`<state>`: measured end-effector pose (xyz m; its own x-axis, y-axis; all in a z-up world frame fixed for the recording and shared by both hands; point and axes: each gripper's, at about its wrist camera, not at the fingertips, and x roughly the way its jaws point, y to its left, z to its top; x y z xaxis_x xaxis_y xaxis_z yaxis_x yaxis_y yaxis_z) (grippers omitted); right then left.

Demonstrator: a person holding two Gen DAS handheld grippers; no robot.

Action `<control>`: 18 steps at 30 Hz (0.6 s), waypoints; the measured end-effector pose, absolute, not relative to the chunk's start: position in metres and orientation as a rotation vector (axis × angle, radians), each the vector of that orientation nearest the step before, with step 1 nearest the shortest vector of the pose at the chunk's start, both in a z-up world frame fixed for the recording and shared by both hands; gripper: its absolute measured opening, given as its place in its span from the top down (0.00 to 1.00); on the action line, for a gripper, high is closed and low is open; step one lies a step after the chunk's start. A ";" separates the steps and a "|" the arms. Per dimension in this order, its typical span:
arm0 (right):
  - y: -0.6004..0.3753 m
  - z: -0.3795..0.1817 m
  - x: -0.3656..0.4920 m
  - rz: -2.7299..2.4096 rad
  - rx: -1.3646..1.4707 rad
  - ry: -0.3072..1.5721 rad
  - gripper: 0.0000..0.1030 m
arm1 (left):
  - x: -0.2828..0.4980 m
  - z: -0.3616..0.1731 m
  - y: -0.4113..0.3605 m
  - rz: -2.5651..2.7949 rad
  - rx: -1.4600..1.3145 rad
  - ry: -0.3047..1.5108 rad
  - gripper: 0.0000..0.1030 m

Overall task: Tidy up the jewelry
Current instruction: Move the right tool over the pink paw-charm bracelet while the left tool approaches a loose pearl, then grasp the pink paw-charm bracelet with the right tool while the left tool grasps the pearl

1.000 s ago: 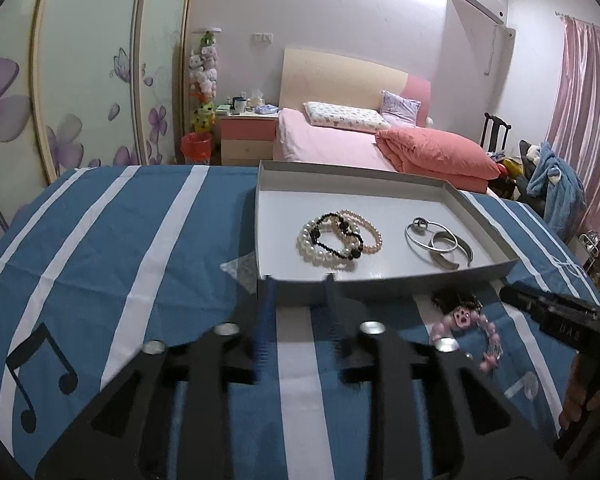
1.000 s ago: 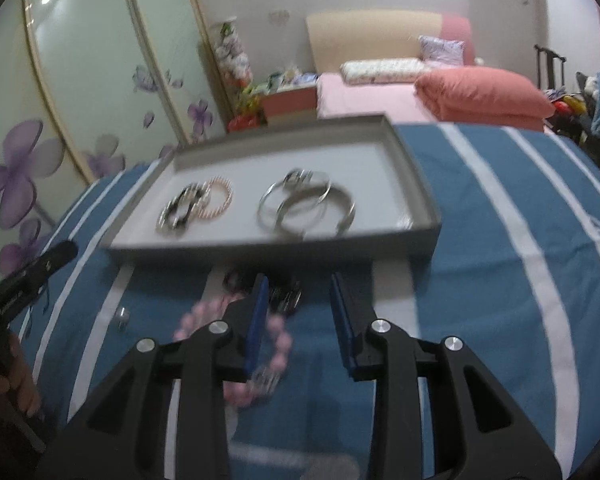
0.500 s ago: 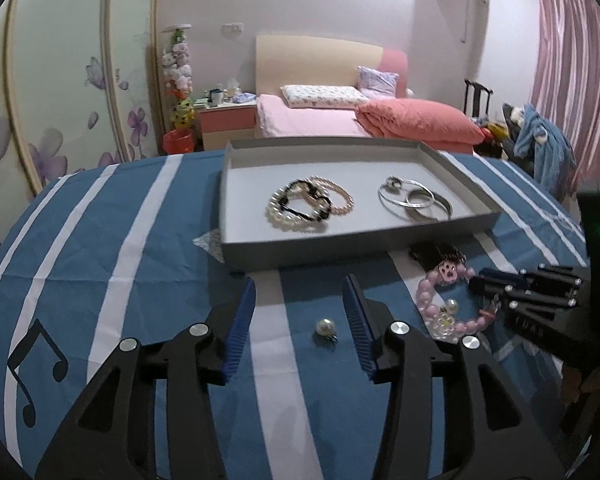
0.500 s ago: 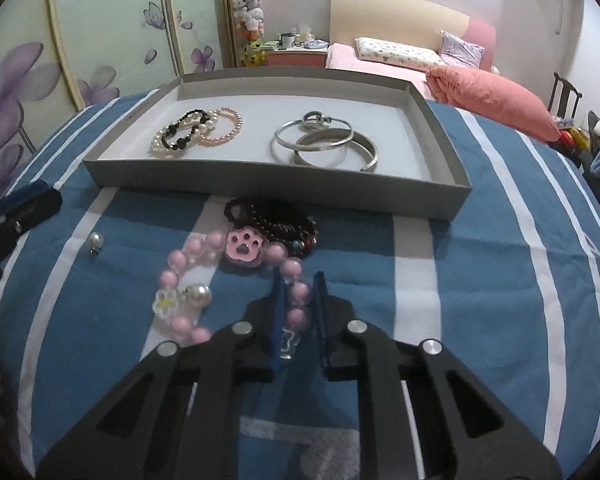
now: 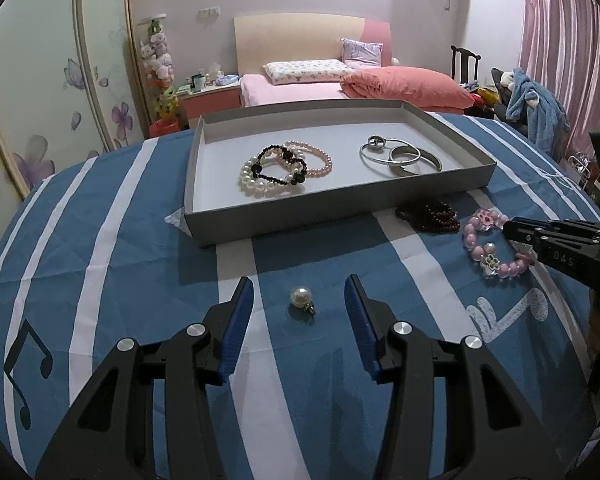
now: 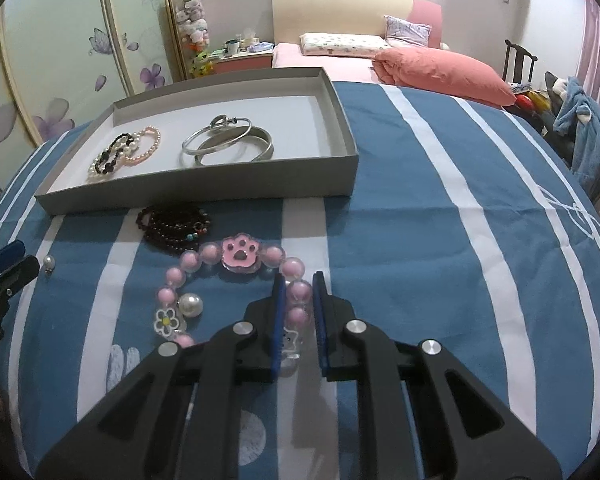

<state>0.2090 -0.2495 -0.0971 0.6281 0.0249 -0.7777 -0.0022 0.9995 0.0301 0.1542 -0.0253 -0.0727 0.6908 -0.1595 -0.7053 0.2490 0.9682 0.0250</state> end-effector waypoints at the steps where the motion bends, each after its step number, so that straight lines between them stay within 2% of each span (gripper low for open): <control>1: -0.248 -0.097 0.209 0.014 0.023 0.890 0.86 | 0.154 -0.073 -0.025 -0.230 0.122 0.778 0.53; 14: -0.246 -0.098 0.210 0.015 0.023 0.889 0.86 | 0.166 -0.082 -0.035 -0.223 0.132 0.837 0.53; 16: -0.246 -0.098 0.210 0.014 0.022 0.889 0.86 | 0.169 -0.084 -0.035 -0.211 0.127 0.853 0.55; 18: -0.244 -0.098 0.210 0.018 0.019 0.889 0.86 | 0.173 -0.086 -0.034 -0.198 0.113 0.872 0.65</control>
